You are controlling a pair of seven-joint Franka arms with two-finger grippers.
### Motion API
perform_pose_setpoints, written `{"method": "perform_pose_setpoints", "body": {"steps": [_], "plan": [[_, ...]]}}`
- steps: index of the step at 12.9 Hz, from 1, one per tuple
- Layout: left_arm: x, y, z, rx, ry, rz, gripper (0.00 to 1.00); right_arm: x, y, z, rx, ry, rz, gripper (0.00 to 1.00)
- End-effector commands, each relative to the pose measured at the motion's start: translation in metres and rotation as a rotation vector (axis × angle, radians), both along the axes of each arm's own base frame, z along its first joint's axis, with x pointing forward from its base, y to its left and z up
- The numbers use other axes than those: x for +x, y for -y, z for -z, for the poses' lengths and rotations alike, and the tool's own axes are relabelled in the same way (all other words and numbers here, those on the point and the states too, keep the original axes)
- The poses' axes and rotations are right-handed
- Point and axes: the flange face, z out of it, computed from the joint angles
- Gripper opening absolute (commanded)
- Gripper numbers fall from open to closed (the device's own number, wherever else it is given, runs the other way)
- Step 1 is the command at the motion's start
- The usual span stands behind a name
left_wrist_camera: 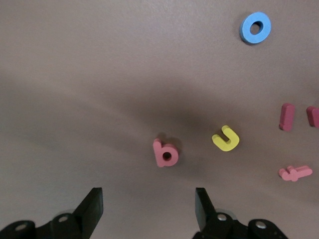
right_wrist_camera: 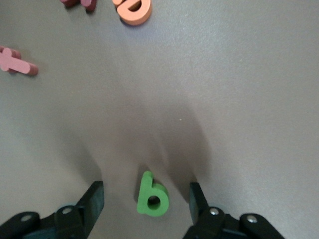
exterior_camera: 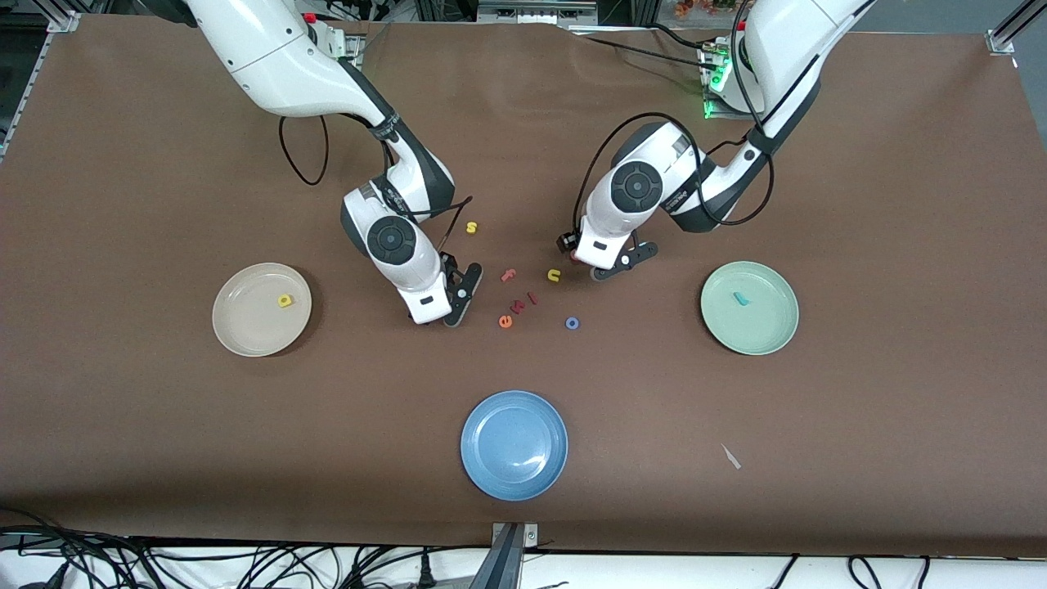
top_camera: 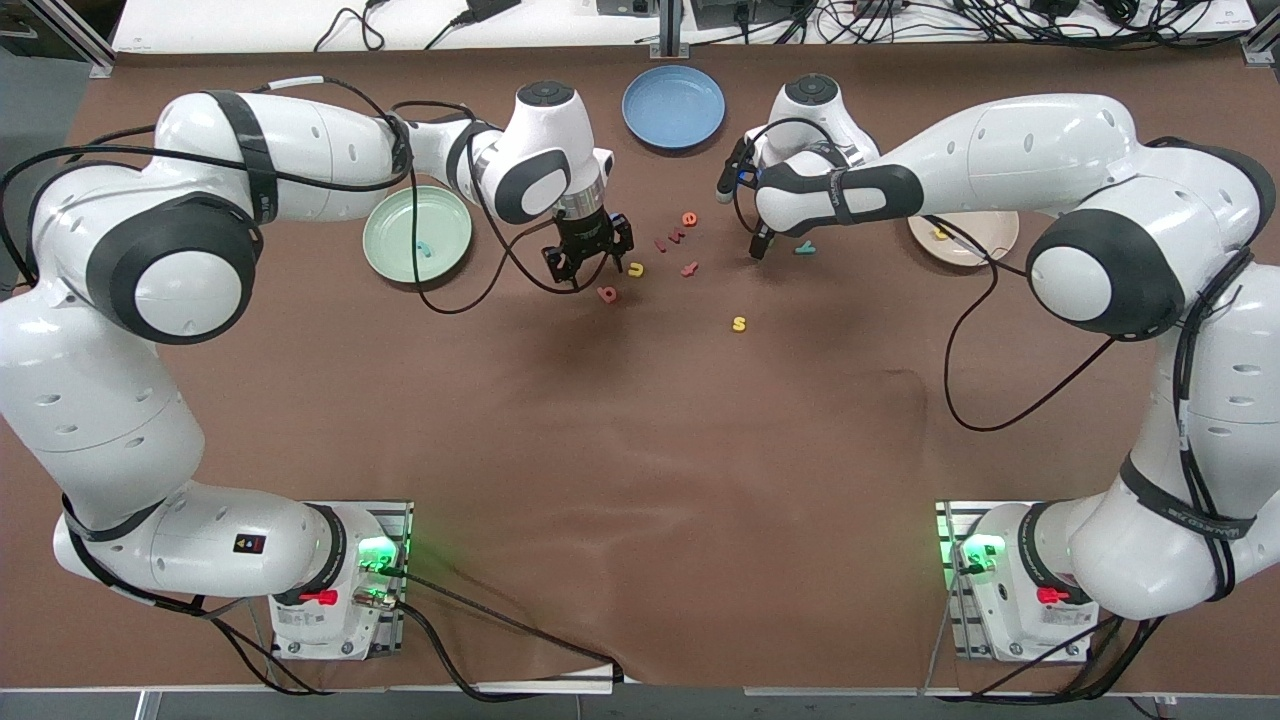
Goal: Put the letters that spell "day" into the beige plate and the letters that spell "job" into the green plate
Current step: 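Grasp the green b with the right gripper, pink b with the left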
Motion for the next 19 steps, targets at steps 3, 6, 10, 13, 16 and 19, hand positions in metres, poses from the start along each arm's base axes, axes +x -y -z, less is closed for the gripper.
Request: {"method": "perform_pose_setpoints", "body": {"steps": [3,6,10,13,16,19], "plan": [[-0.001,0.008,0.023,-0.038,-0.001,-0.038,0.62,-0.008,0.008,-0.006,-0.008,0.021,-0.011,0.71],[0.001,0.006,0.037,-0.031,0.013,-0.033,0.54,-0.009,0.009,-0.009,-0.012,0.027,-0.015,0.66],[0.0,0.006,0.054,-0.007,0.035,-0.045,0.48,-0.009,0.011,-0.009,-0.014,0.027,-0.013,0.55],[0.001,0.007,0.057,-0.006,0.034,-0.043,0.47,-0.008,0.01,-0.01,-0.011,0.029,-0.013,0.46],[0.001,0.007,0.06,-0.012,0.036,-0.046,0.47,-0.008,0.01,-0.01,-0.008,0.035,-0.014,0.42],[0.001,0.008,0.064,-0.022,0.037,-0.061,0.44,-0.008,0.01,-0.01,-0.008,0.035,-0.014,0.39]]}}
